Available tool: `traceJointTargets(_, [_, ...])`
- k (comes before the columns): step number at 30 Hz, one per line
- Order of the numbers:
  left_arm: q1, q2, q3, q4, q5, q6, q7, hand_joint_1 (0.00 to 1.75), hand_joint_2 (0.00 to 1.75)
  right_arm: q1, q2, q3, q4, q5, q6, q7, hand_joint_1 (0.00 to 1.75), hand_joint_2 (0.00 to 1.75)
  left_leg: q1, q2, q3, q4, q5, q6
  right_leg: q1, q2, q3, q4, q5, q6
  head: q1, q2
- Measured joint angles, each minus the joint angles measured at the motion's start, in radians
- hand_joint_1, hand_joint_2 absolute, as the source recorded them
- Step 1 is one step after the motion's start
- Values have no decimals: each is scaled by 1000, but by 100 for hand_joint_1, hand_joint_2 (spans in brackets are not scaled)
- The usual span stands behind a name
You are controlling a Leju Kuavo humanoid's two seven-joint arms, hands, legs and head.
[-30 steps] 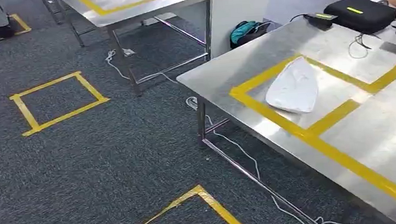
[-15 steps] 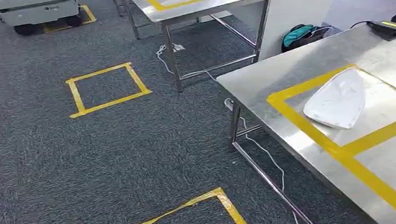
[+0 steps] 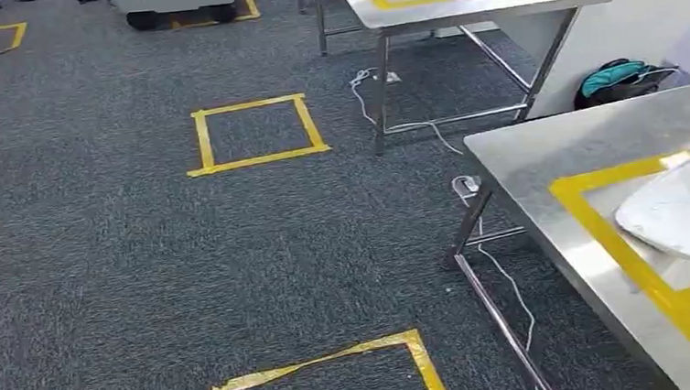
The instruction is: Take the parts from the cabinet and place them on the table.
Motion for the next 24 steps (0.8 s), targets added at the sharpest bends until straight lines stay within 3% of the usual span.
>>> traceJointTargets(1, [-2, 0, 0, 0, 0, 3, 0, 0, 0, -1, 0, 0, 0, 0, 0, -2, 0, 0, 1, -10, -1, 0, 1, 2, -3, 45, -22, 52, -32, 3, 2, 0])
traceJointTargets(2, [-8, 0, -1, 0, 0, 5, 0, 0, 0, 1, 0, 0, 0, 0, 1, -2, 0, 0, 2, -22, -3, 0, 3, 8, -5, 64, -59, 129, -68, 6, 4, 0])
traceJointTargets(3, [-13, 0, -1, 0, 0, 6, 0, 0, 0, 4, 0, 0, 0, 0, 5, -2, 0, 0, 2, -39, -6, 0, 4, 10, -6, 73, -102, 216, -105, 8, 4, 0])
traceJointTargets(4, [-15, 0, -1, 0, 0, 6, 2, 0, 0, 6, 0, 0, 0, 0, 9, -2, 0, 0, 2, -56, -7, 1, 4, 10, -6, 76, -139, 282, -124, 8, 4, 0])
traceJointTargets(5, [-14, -1, -1, 0, 0, 5, 5, 0, 0, 7, 0, 0, 0, 0, 15, -2, 0, 0, 2, -72, -6, 1, 5, 10, -6, 77, -154, 300, -115, 8, 4, 0])
traceJointTargets(6, [-13, -1, -1, 0, 0, 5, 7, 0, 0, 6, 0, 0, 0, 1, 15, -2, 0, 0, 2, -88, -5, 1, 5, 10, -7, 77, -147, 270, -82, 8, 4, 0])
traceJointTargets(8, [-13, -2, -1, 4, 2, 4, 15, 0, 0, 4, 0, 0, 0, 2, 15, -2, 0, 0, 5, -118, -4, 2, 7, 4, -14, 92, -85, 123, 10, 9, 4, 0])
traceJointTargets(9, [-13, -2, -1, 4, 2, 4, 16, 0, 0, 3, 0, 0, 0, 2, 15, -2, 0, 0, 6, -132, -6, 3, 8, -2, -23, 145, -47, 41, 46, 13, 4, 0])
traceJointTargets(10, [-17, 0, -1, 4, 2, 5, 18, 0, 0, 5, 0, 0, 0, 2, 16, -3, 0, 0, 0, -146, -14, 14, 6, -10, -28, 179, -32, -6, 38, 13, 6, 0])
traceJointTargets(13, [-10, 0, -1, 5, 2, 12, 18, 0, 0, -1, 0, 0, 0, 0, 16, -5, 0, 0, 11, -177, -24, 3, 18, -29, -17, 151, -29, 4, 39, -9, 4, 0])
traceJointTargets(14, [-6, 1, 0, 6, 3, 18, 18, 0, 0, -1, 0, 0, 0, 0, 16, -6, 0, 0, 13, -189, -28, 3, 22, -37, -20, 137, -30, -2, 45, -19, 4, 0])
traceJointTargets(15, [-4, -2, 1, 6, 4, 23, 18, 0, 0, -2, 0, 0, 0, 0, 16, -7, 0, 0, 10, -147, -32, 15, 11, -37, -21, 122, -28, -5, 50, -26, 3, 0])
traceJointTargets(16, [-5, -3, 1, 7, 6, 24, 18, 0, 0, -1, 0, 0, 0, -2, 16, -8, 0, 0, 4, -88, -51, 55, -22, -39, -18, 112, -28, -7, 52, -30, -4, 0])
traceJointTargets(17, [-10, -5, 1, 7, 5, 26, 18, 0, 0, 1, 0, 0, 0, -2, 16, -8, 0, 0, 5, -62, -83, 124, -64, -41, -15, 97, -29, -7, 52, -36, -6, 0])
traceJointTargets(19, [-18, -5, 1, 8, 0, 29, 21, 0, 0, 5, 0, 0, 0, 1, 17, -10, 0, 0, 5, -44, -152, 276, -131, -43, -9, 60, -31, -7, 50, -39, -5, 0])
traceJointTargets(20, [-18, -5, 1, 8, -3, 30, 26, 0, 0, 4, 0, 0, 0, 3, 18, -10, 0, 0, 5, -42, -166, 313, -136, -43, -9, 45, -31, -7, 49, -40, -5, 0])
traceJointTargets(21, [-15, -4, 1, 8, -8, 30, 31, 0, 0, 4, 0, 0, 0, 5, 21, -10, 0, 0, 5, -41, -157, 302, -120, -43, -8, 32, -31, -7, 49, -41, -6, 0])
traceJointTargets(23, [-14, -4, 1, 8, -9, 30, 35, 0, 0, 2, 0, 0, 0, 9, 21, -10, 0, 0, 5, -26, -82, 166, -42, -38, -9, 6, -27, -7, 46, -38, -6, 0])
traceJointTargets(24, [-15, -3, 1, 8, -10, 30, 36, 0, 0, 2, 0, 0, 0, 10, 19, -7, 0, 0, 2, 14, -33, 81, -11, -34, -8, -6, -24, -7, 44, -35, -6, 0])
